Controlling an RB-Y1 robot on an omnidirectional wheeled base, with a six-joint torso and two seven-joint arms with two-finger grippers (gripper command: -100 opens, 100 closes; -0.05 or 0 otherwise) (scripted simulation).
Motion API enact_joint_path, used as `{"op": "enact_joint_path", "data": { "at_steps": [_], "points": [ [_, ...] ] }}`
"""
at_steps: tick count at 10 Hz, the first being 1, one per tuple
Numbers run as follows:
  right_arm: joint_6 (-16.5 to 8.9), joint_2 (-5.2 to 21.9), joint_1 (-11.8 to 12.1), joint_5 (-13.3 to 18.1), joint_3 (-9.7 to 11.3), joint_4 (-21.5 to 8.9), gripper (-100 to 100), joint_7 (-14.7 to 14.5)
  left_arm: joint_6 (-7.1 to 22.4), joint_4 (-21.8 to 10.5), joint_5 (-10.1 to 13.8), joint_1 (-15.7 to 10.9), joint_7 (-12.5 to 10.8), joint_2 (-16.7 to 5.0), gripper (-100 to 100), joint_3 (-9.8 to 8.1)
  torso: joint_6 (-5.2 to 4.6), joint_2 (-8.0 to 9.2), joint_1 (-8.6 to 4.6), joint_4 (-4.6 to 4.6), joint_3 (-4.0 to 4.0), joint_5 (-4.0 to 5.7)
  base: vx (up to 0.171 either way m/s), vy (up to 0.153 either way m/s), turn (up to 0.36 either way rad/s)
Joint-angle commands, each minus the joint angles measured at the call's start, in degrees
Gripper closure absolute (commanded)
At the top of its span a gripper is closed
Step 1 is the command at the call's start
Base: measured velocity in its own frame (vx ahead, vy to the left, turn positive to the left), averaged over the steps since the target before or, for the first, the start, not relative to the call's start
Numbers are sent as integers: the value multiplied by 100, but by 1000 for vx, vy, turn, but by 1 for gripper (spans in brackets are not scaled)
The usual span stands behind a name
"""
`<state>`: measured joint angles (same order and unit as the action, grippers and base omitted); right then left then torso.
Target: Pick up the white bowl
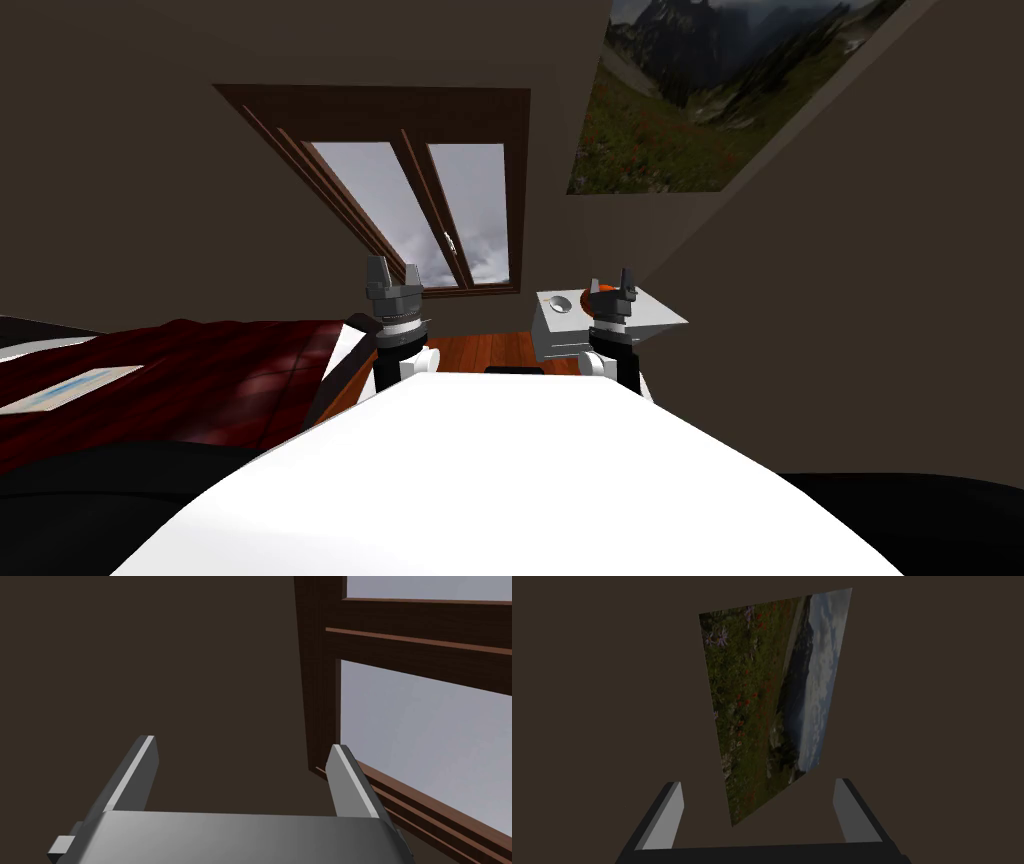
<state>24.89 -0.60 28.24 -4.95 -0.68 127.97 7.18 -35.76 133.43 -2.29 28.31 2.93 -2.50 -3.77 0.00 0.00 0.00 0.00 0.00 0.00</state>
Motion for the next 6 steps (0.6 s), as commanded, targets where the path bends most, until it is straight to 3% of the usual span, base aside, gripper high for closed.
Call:
{"op": "enact_joint_path", "data": {
  "at_steps": [1,5,6],
  "points": [
    [-26,210,29,31,26,-30,-100,-19,0,0,0,0,0,0,0,0,0,0,0,0,0,0,-10,12,5],
    [-183,923,152,204,155,-254,-100,-149,0,0,0,-1,0,0,0,0,0,19,14,-4,-10,-3,-41,38,21],
    [-183,984,152,204,155,-254,-100,-149,0,0,0,-1,0,0,0,0,0,21,15,-4,-12,-3,-36,35,12]
  ]
}}
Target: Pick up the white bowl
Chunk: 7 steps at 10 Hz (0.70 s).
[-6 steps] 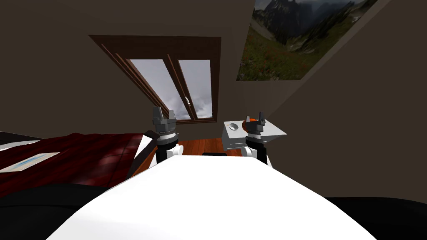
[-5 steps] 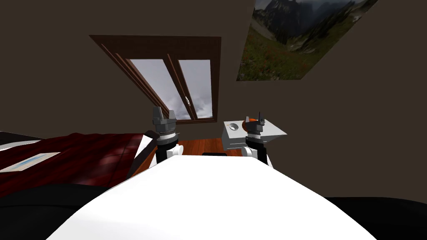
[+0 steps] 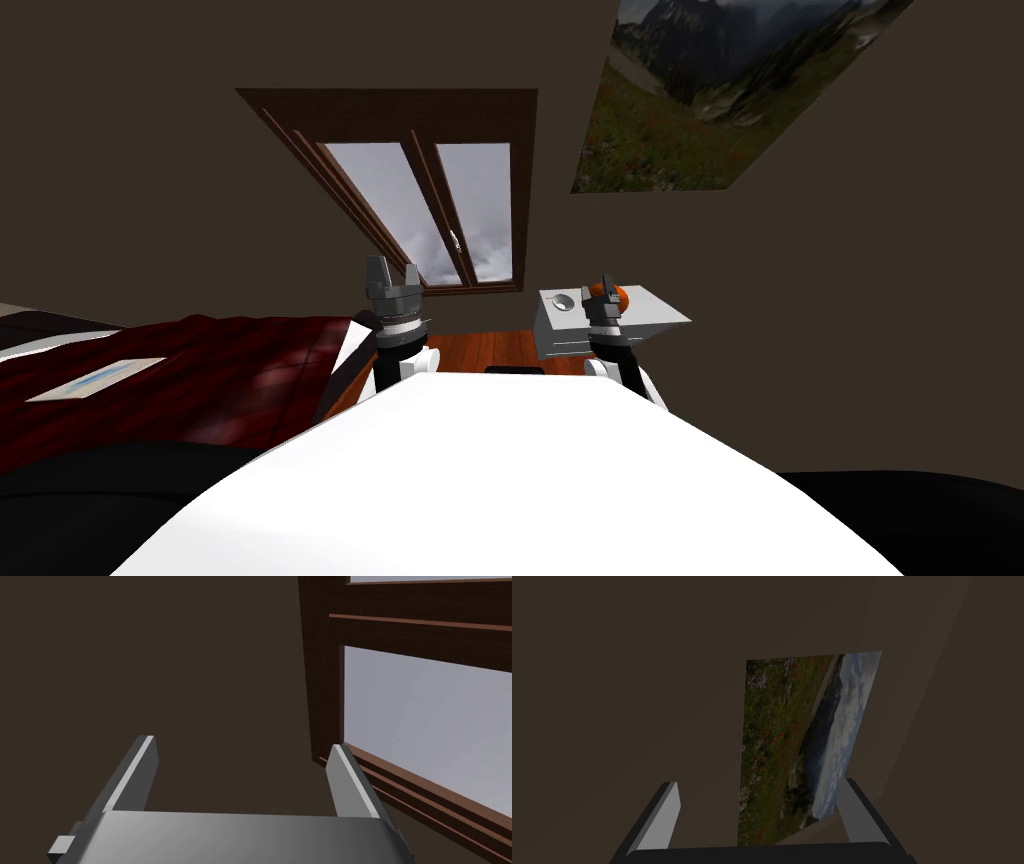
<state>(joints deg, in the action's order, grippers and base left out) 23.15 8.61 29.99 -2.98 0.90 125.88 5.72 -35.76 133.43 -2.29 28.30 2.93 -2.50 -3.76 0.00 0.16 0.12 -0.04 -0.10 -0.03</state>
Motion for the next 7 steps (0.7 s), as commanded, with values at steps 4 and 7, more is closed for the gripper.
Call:
{"op": "enact_joint_path", "data": {
  "at_steps": [4,7],
  "points": [
    [-202,735,60,202,137,-401,-100,-186,0,0,0,0,0,0,0,0,0,2,2,0,-1,-1,-43,42,45],
    [-352,1197,87,348,258,-737,-100,-349,0,0,0,0,0,0,0,0,0,2,-4,-1,-1,1,-47,33,68]
  ]
}}
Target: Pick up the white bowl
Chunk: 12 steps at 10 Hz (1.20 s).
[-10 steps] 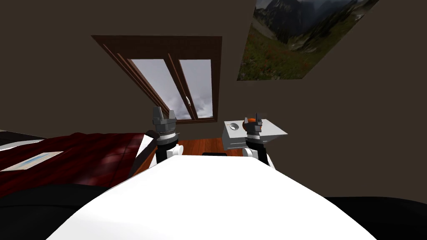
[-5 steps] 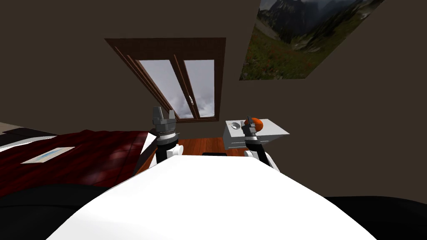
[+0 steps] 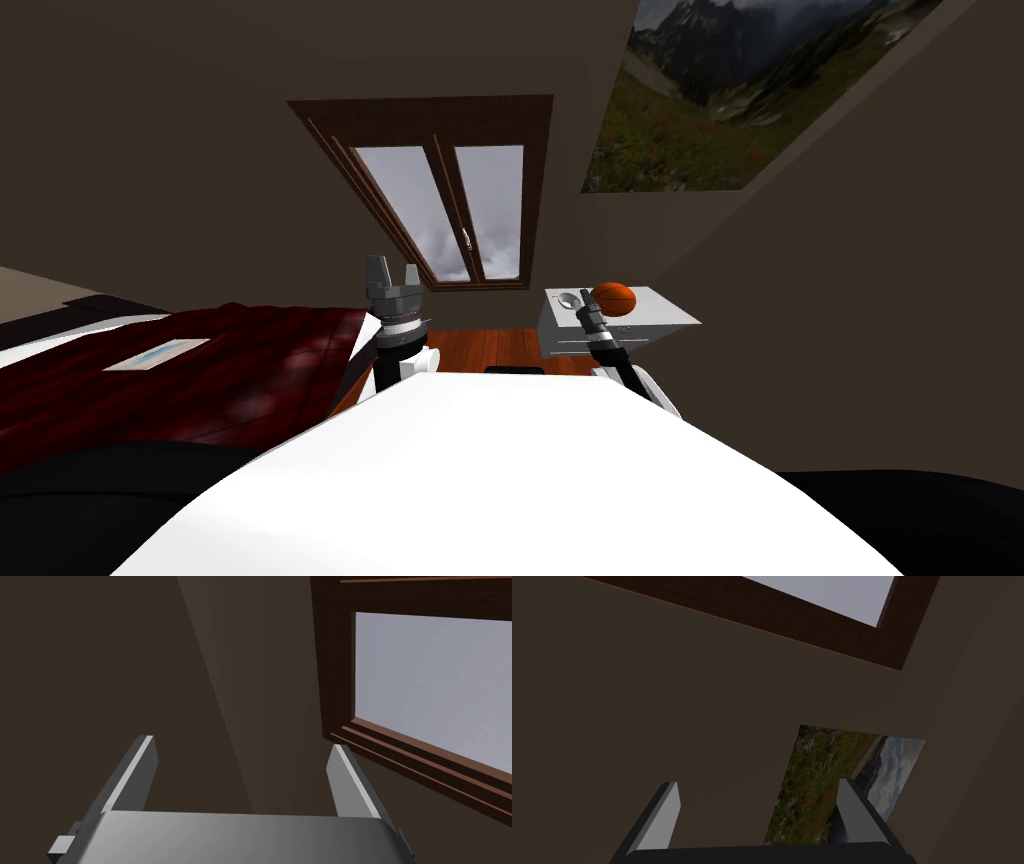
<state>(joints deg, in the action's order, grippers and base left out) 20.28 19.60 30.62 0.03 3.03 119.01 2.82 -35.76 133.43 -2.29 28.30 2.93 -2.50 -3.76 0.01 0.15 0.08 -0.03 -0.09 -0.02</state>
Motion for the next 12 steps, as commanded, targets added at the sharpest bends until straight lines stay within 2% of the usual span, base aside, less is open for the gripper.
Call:
{"op": "enact_joint_path", "data": {
  "at_steps": [1,2,3,4,6,7,8,9,10,11,12],
  "points": [
    [-142,286,27,122,117,-245,-100,-153,0,0,0,0,0,0,0,0,0,0,0,0,0,0,-57,49,152],
    [-142,385,27,122,117,-245,-100,-153,0,0,0,0,0,0,0,0,0,5,5,-1,-2,-1,-49,34,58],
    [-218,598,22,199,200,-457,-100,-254,0,0,0,0,0,0,0,0,-2,4,2,-1,-3,-1,-43,25,95],
    [-218,631,22,199,200,-457,-100,-254,0,0,0,0,0,0,0,0,-1,3,-1,-1,-2,0,-30,15,62],
    [-363,1049,-5,355,404,-879,-100,-479,0,0,0,0,0,0,0,0,1,-3,-5,0,2,1,-39,23,174],
    [-363,1126,-5,355,404,-922,-100,-479,0,0,0,0,0,0,0,0,1,-1,-4,0,0,1,-32,16,95],
    [-430,1355,-25,435,526,-1170,-100,-601,0,0,0,1,0,0,0,0,-3,-2,-6,0,1,0,-22,23,155],
    [-430,1375,-25,435,526,-1170,-100,-601,0,0,0,0,0,0,0,0,0,-5,-4,1,2,1,-15,15,81],
    [-495,1620,-47,517,661,-1363,-100,-729,0,0,0,1,0,0,0,-1,-3,-8,-7,1,4,1,-19,16,184],
    [-495,1627,-47,517,661,-1425,-100,-729,0,0,0,0,0,0,0,0,1,-9,-7,2,5,2,-15,8,86],
    [-559,1832,-72,600,805,-1687,-100,-862,0,0,0,1,0,0,0,-1,-4,-9,-9,1,5,1,-18,13,165]
  ]
}}
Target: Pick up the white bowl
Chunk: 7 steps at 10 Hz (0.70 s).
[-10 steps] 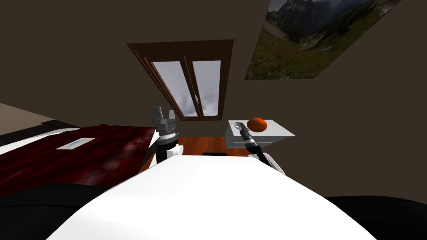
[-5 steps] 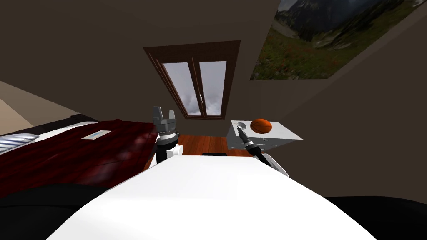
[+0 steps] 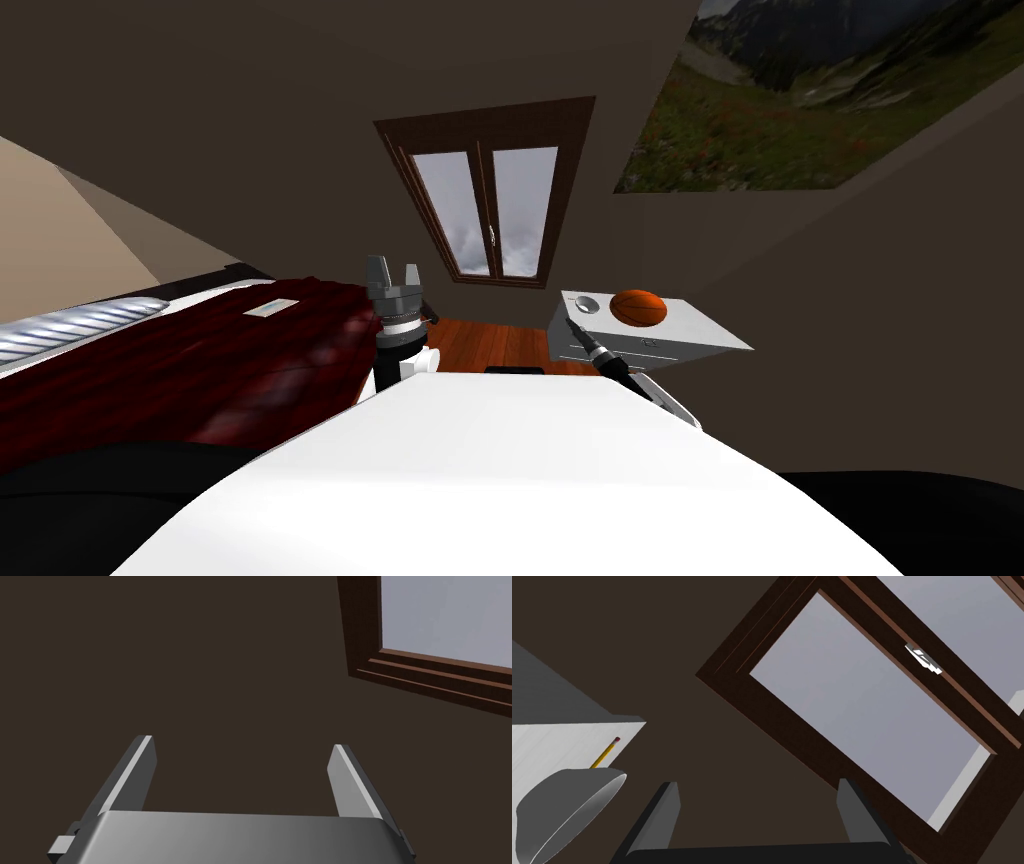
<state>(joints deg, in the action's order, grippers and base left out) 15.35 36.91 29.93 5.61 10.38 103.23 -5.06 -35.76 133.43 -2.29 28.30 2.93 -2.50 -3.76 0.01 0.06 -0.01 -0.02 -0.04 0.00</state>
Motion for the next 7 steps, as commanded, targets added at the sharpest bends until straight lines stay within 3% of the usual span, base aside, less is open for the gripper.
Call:
{"op": "enact_joint_path", "data": {
  "at_steps": [1,2,3,4,7],
  "points": [
    [-128,286,-31,126,223,-286,-100,-210,0,0,0,0,0,0,0,0,0,0,0,0,0,0,-27,19,318],
    [-128,410,-31,126,223,-377,-100,-210,0,0,0,0,0,0,0,0,2,1,2,0,-1,-1,-19,8,101],
    [-190,657,-60,212,379,-568,-100,-350,0,0,0,1,0,0,0,-1,-5,1,-1,0,-1,0,-18,10,173],
    [-190,672,-60,212,379,-647,-100,-350,0,0,0,0,0,0,0,0,0,0,-1,0,0,1,-14,5,103],
    [-318,1125,-122,387,695,-1176,-100,-637,0,0,0,1,0,0,0,-1,-5,-2,-2,0,1,0,-12,10,171]
  ]
}}
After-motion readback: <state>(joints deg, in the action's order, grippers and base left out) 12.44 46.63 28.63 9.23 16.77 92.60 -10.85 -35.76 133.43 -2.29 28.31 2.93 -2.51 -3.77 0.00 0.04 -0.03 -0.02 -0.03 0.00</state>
